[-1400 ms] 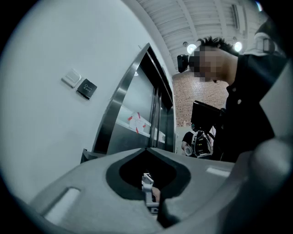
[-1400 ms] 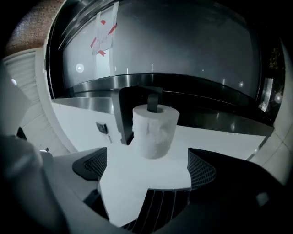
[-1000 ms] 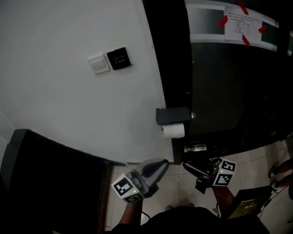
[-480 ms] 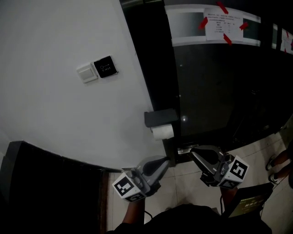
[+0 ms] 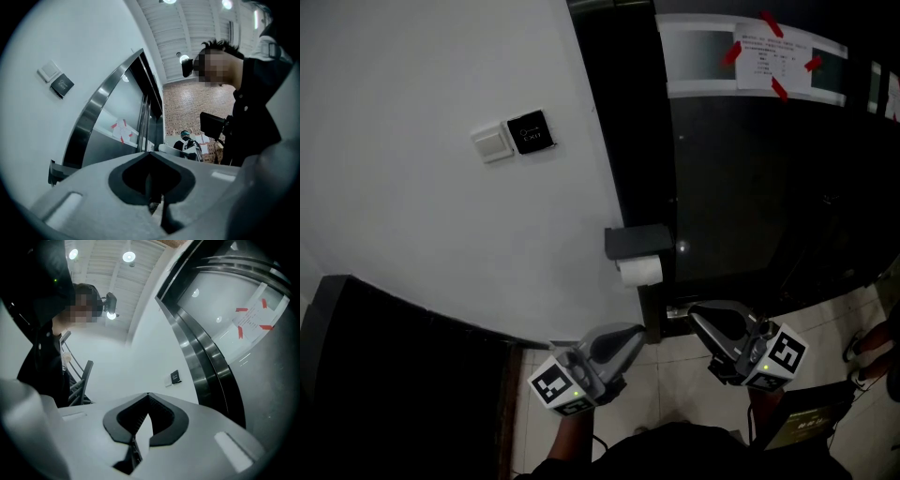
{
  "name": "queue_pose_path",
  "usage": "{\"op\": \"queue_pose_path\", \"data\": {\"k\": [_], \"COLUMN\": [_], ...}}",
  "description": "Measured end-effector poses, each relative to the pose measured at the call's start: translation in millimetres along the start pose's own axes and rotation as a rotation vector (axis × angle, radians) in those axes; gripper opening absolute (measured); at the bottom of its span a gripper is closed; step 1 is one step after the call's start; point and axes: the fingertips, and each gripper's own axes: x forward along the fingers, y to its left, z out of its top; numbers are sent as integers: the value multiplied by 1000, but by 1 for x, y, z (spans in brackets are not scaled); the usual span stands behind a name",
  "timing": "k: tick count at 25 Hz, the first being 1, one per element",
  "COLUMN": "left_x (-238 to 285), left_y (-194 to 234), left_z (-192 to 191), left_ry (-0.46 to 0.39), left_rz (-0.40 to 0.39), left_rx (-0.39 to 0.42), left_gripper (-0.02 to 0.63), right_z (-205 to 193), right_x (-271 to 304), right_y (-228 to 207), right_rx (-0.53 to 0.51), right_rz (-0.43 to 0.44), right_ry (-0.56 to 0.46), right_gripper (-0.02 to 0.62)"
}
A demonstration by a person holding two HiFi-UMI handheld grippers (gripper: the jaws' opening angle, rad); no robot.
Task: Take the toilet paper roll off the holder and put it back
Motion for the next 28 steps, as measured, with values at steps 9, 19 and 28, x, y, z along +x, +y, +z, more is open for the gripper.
{"op": "queue_pose_path", "data": {"k": [9, 19, 28], "left_x": [-5, -7, -2], "left_y": [0, 0, -4], "left_z": [-4, -7, 2], "left_ry": [21, 33, 11], "left_rz": [16, 10, -7], "left_rx": [17, 13, 1], "left_gripper": [-2, -2, -2], "right_z": [-20, -27, -32], "right_x": [-1, -2, -2], "right_y": [0, -2, -2], "right_rx": [-12, -23, -24], "right_rz": [-13, -28, -33], "right_ry": [66, 86, 97], "right_gripper": [2, 2, 2]}}
